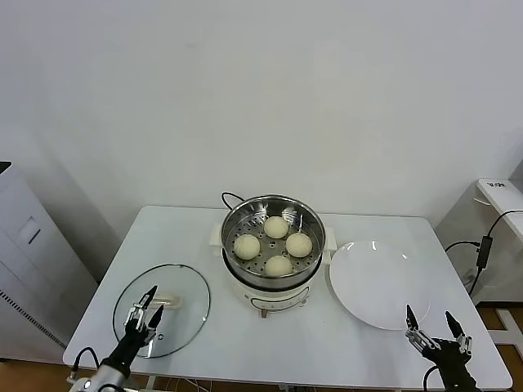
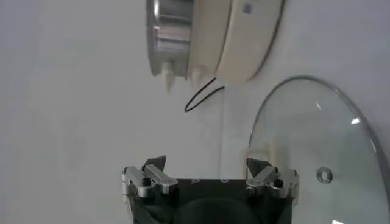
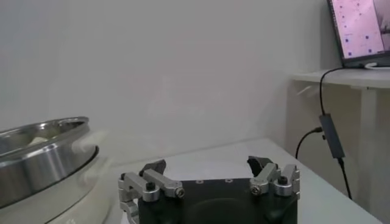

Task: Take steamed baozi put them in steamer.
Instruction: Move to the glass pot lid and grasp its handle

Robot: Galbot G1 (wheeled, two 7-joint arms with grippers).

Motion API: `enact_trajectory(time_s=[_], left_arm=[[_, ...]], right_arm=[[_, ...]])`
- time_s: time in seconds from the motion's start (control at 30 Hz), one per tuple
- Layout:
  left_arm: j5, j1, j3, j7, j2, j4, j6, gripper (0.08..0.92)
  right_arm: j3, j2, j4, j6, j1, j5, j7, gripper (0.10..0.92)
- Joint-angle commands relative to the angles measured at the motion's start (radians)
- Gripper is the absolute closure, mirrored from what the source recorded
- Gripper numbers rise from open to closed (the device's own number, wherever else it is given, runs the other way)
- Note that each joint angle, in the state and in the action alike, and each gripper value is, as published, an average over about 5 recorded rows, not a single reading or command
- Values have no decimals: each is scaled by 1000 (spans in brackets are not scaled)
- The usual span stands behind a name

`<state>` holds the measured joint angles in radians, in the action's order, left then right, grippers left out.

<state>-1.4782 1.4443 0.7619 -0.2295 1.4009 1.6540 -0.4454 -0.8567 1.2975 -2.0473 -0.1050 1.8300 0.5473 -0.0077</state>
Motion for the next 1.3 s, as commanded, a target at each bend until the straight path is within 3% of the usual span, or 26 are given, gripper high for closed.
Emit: enact_trajectory(time_s=[0.03, 0.4, 0.5, 0.93, 1.17, 1.3], left_arm=[[-99, -137, -17, -27, -10, -143, 62, 177], [-93, -174, -24, -45, -20, -190, 79, 178], [-77, -172, -25, -49, -22, -194, 80, 218], [96, -133, -44, -86, -53, -141, 79, 588], [216, -94, -46, -8, -117, -10, 137, 795], [294, -69, -25, 55, -181, 66, 191, 868]], right_arm=[[-21, 9, -10, -2, 16, -13, -2, 203], [-22, 13, -11, -5, 22, -17, -2, 203], [-22, 13, -11, -5, 21, -17, -3, 203], [-22, 7, -7, -9, 9, -23, -2, 203], [8, 4, -4, -1, -16, -33, 2, 203], [22, -6, -8, 6, -33, -33, 5, 203]])
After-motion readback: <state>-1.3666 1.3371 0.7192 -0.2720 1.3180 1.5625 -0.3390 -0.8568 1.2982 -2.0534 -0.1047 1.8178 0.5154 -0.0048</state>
